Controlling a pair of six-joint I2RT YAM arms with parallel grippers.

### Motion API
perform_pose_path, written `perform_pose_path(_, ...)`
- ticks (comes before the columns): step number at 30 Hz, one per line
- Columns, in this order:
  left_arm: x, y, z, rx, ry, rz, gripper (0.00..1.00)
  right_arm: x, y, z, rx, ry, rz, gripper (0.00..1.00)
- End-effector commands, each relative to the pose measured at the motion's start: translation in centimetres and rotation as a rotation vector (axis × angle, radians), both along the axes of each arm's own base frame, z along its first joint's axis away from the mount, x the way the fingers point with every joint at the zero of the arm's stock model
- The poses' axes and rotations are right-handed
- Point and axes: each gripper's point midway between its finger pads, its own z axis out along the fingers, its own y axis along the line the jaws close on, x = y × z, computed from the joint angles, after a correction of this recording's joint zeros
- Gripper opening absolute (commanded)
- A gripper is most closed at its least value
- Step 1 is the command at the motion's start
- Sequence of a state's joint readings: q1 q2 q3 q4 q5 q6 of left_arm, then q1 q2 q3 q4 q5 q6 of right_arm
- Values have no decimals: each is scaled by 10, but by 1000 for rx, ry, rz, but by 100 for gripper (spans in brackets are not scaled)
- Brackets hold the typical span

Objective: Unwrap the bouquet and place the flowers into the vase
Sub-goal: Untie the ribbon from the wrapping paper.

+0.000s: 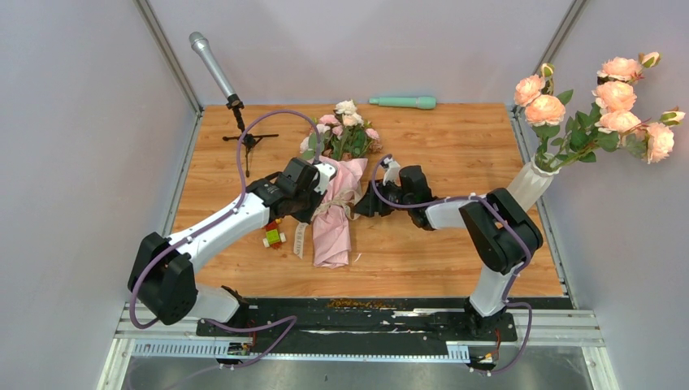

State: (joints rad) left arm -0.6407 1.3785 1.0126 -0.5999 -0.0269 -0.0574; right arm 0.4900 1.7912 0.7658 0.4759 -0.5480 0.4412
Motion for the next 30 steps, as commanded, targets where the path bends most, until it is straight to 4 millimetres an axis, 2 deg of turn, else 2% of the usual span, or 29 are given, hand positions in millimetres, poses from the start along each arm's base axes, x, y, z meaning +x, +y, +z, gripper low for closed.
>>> perform_pose_path(1,3,-4,5,-12,-8,-12,0,15,17,35,84,-101,51,50)
perform_pose_path(4,3,-4,4,-10,-4,-12,0,17,18,36,76,-106,56,39)
perform_pose_path(8,3,-4,3,-7,-1,-13,0,17,20,42,86,-102,72,20)
perform_pose_path(14,2,-4,2,-3,3,-12,0,8,13,58,69,-114,55,2)
perform_pose_path(18,2,-5,3,-9,4,-12,0,-4,19,72,67,-127,78,0)
perform_pose_path(23,2,-4,2,-4,5,-8,0,-12,39,90,60,-139,105,0)
perform_pose_path(30,2,-5,3,-10,3,-7,0,-26,74,82,61,-71,122,0)
